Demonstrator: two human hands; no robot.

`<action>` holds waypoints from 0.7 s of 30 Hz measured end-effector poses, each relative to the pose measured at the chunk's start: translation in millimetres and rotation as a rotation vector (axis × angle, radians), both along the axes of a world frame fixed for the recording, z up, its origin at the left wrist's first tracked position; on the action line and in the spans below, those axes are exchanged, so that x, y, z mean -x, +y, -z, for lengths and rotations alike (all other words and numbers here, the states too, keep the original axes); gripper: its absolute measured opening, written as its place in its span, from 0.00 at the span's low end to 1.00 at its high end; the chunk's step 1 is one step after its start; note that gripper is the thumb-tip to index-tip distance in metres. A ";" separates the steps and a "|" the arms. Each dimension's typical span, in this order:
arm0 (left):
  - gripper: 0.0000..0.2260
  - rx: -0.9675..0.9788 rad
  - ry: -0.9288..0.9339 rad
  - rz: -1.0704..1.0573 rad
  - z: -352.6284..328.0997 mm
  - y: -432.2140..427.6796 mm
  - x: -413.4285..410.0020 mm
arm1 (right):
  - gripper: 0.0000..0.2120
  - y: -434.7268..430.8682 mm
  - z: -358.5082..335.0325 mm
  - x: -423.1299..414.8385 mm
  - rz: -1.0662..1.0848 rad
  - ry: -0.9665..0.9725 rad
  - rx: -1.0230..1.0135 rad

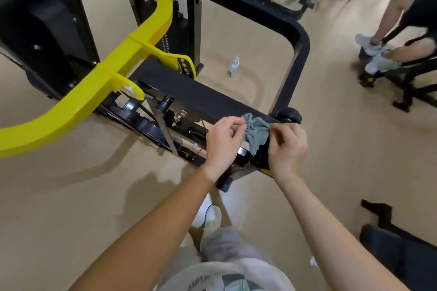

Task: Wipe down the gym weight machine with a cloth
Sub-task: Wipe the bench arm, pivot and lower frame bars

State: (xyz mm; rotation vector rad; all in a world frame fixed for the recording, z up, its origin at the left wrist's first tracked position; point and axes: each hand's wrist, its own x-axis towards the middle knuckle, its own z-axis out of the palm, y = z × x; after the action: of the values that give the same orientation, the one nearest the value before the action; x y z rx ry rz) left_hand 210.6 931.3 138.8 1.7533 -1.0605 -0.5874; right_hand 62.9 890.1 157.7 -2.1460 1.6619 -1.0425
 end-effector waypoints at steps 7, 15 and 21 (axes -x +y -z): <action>0.03 -0.009 -0.489 -0.006 17.8 -16.5 -60.8 | 0.05 -18.3 14.7 -59.1 -0.146 0.102 -0.119; 0.05 -0.134 -0.607 -0.052 10.0 -2.7 -159.6 | 0.05 -1.9 21.6 -152.4 -0.228 0.084 -0.146; 0.04 -0.067 -0.640 0.050 15.9 14.1 -205.5 | 0.04 41.8 42.0 -202.5 -0.164 0.034 -0.259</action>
State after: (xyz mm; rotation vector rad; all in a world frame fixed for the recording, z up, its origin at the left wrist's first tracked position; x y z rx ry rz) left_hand 416.1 945.4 122.9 2.0348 -1.5320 -0.0759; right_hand 265.4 932.0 115.7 -2.0959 1.5112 -0.7058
